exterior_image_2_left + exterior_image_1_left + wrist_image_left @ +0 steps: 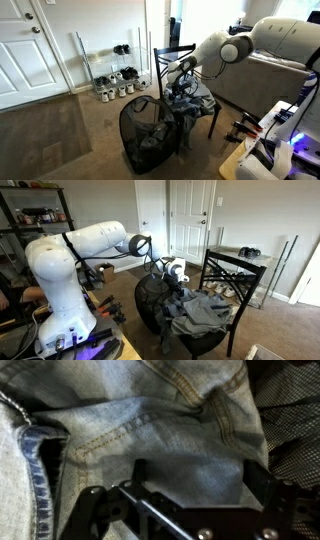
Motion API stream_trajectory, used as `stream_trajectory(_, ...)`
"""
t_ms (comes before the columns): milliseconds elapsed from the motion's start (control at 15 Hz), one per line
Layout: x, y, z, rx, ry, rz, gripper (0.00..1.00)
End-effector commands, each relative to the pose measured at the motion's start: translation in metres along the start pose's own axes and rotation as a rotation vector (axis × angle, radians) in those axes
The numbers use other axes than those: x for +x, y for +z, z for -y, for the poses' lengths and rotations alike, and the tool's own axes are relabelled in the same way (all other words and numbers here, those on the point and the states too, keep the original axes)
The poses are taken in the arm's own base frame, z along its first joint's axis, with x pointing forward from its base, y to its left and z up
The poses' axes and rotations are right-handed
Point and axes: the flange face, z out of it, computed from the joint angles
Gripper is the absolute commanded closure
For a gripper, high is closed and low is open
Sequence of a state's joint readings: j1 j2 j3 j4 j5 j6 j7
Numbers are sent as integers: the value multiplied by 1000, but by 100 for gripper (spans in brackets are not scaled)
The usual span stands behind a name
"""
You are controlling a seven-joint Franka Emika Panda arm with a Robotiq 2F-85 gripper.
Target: Put the pair of denim trousers in the laundry basket
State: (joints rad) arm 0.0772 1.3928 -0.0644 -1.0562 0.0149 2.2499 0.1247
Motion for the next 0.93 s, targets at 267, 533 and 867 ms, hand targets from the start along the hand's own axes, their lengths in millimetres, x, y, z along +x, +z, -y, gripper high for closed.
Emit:
stream_trajectory(267, 10, 13, -18, -104, 8, -2, 33)
stream_trajectory(533, 12, 7, -20, -100, 12, -13, 59)
stream_trajectory(867, 16, 4, -24, -85, 23, -27, 90)
